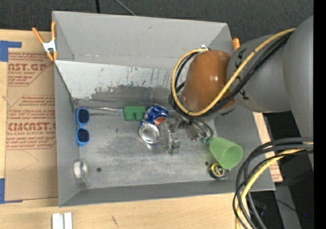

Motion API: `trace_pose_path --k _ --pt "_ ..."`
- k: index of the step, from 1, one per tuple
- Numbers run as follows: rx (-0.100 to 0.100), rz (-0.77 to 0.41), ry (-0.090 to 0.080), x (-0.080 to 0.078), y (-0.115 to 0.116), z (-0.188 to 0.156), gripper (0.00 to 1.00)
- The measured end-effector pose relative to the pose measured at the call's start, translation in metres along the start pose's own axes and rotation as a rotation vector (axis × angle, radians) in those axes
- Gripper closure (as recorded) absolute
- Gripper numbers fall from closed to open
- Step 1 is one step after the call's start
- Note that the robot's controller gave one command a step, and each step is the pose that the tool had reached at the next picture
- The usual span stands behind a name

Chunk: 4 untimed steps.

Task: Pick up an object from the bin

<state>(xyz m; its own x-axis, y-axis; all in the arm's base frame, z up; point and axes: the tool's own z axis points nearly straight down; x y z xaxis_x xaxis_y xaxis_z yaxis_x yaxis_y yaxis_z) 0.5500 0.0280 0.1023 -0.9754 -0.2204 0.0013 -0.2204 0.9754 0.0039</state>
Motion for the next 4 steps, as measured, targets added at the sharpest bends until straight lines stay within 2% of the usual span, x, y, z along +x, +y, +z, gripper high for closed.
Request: trace_pose_path --k 1,2,3,4 --pt "0.005 -0.003 -0.006 -0.011 -0.029 -0.013 1.0" --pt "0.002 -0.236 0.001 -0.018 0.012 0.034 1.0" --pt "0.003 -0.235 0.0 -0.018 0.011 0.032 0.0" --pt "0.006 -0.216 0.003 0.043 -0.08 0.033 0.0"
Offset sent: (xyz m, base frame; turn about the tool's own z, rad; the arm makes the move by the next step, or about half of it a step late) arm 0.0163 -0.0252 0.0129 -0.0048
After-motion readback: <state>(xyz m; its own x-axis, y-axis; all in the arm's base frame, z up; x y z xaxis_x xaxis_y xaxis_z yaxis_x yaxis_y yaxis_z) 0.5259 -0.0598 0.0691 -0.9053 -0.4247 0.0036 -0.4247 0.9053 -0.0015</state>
